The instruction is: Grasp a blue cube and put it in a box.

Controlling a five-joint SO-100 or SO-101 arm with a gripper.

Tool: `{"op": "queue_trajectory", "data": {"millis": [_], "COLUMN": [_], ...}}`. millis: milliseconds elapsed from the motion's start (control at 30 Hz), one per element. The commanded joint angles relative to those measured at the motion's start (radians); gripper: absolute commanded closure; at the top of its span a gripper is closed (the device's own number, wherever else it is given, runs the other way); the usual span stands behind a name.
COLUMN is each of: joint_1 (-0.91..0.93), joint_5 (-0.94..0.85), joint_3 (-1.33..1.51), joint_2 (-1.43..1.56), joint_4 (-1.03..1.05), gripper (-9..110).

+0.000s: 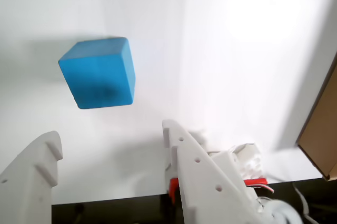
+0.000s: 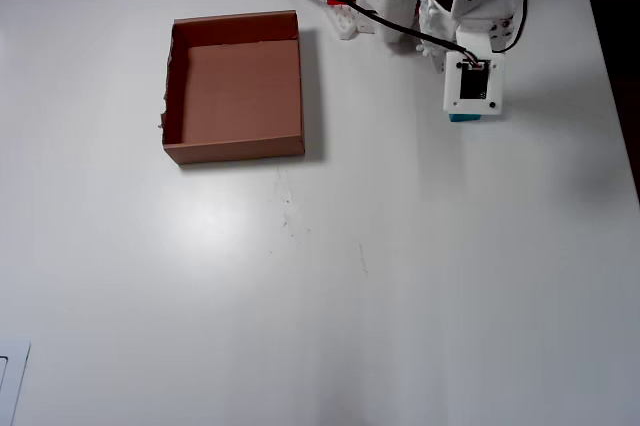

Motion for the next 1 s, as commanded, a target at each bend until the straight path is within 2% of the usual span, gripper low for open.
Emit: {"op": "queue_trajectory", "data": {"millis": [0,400,967], "joint_1": [-0.015,-0.023,-0.071], "joint_5": [0.011,0.031,0.031], "joint_3": [-0.046,0.002,0.115], "joint_2": [-0.011,-0.020,-0.166], "joint_4": [-0.038,-0.121,-0.345], "gripper": [76,65,66]}}
